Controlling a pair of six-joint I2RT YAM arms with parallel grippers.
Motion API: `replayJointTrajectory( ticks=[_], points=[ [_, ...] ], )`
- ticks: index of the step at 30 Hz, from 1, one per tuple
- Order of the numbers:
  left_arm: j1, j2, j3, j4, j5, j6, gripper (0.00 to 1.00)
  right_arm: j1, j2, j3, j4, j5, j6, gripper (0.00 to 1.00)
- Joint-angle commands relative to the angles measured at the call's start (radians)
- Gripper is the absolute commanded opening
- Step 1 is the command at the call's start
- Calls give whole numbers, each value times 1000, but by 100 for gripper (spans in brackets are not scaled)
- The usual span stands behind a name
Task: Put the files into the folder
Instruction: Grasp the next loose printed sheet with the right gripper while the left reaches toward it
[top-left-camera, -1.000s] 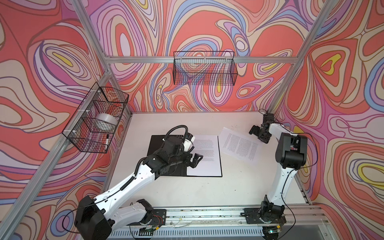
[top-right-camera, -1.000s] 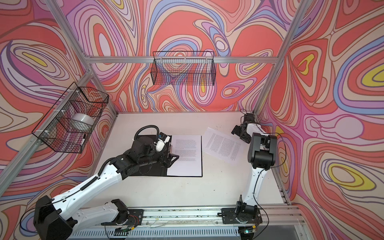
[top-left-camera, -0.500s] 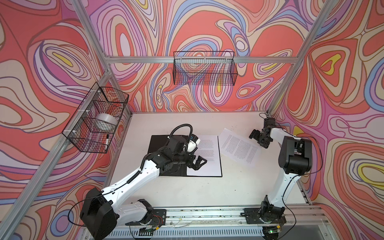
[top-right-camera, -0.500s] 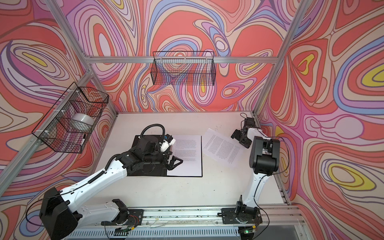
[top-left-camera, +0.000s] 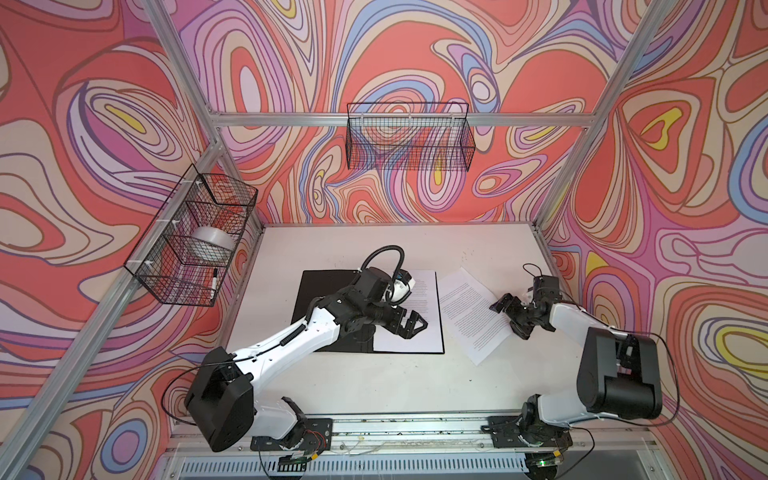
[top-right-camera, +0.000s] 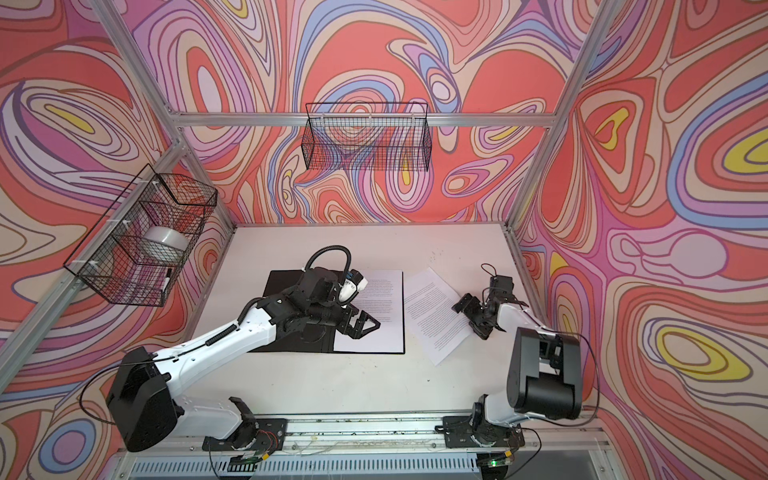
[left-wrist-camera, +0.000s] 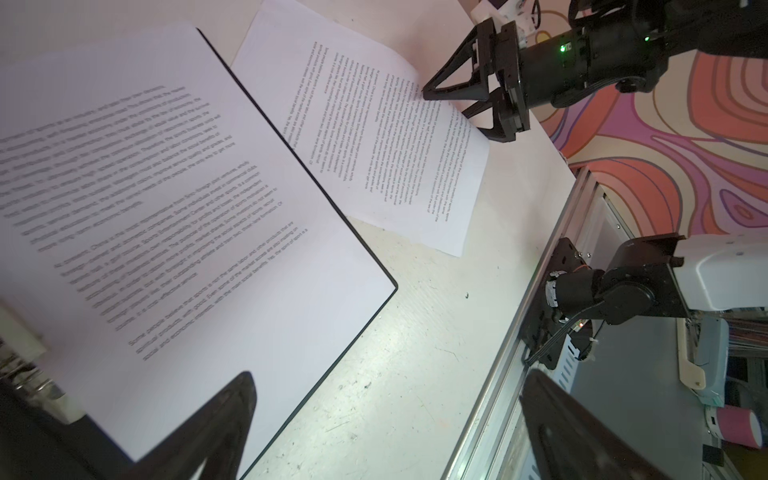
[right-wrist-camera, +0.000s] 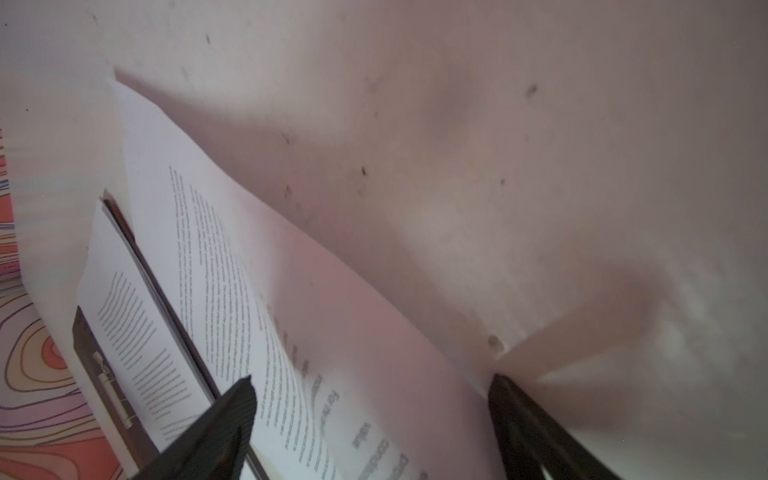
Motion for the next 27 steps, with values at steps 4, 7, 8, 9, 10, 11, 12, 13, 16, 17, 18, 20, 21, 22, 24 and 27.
replayJointTrajectory(
  ticks=[4,7,8,9,10,11,12,13,16,17,18,20,21,22,24,27],
  points=[
    [-53,128,83,43,37,-65,100,-1,-2,-10,52,-134,2,95],
    [-73,204,142,46,52,-93,100,-2,32,15,140,-231,6,95],
    [-77,231,162,61,60,-111,100,-1,39,17,174,-262,14,95],
    [-82,263,183,96,74,-133,100,-1,45,20,190,-275,15,95],
    [-84,294,201,122,86,-169,100,0,51,28,193,-276,7,95],
    [-88,323,222,140,97,-195,100,-1,52,35,191,-270,-4,95],
    [-92,357,244,156,107,-213,100,-2,56,50,182,-258,-21,95],
    [-99,387,269,159,110,-224,100,-1,62,67,171,-251,-39,96],
    [-108,444,319,153,118,-232,100,0,109,141,138,-264,-91,96],
    [-110,455,325,156,124,-238,100,0,140,169,123,-285,-109,96],
    [-111,461,329,156,128,-239,100,-1,172,209,96,-295,-127,95],
    [-110,467,328,155,127,-236,100,3,244,279,41,-326,-160,95],
    [-109,467,327,151,124,-234,100,10,273,302,38,-350,-167,94],
    [-110,467,324,150,123,-232,100,17,297,326,20,-355,-179,94],
    [-111,463,318,148,118,-230,100,38,360,381,-41,-352,-216,91],
    [-111,447,299,157,113,-228,100,47,402,411,-67,-368,-233,87]
  ],
)
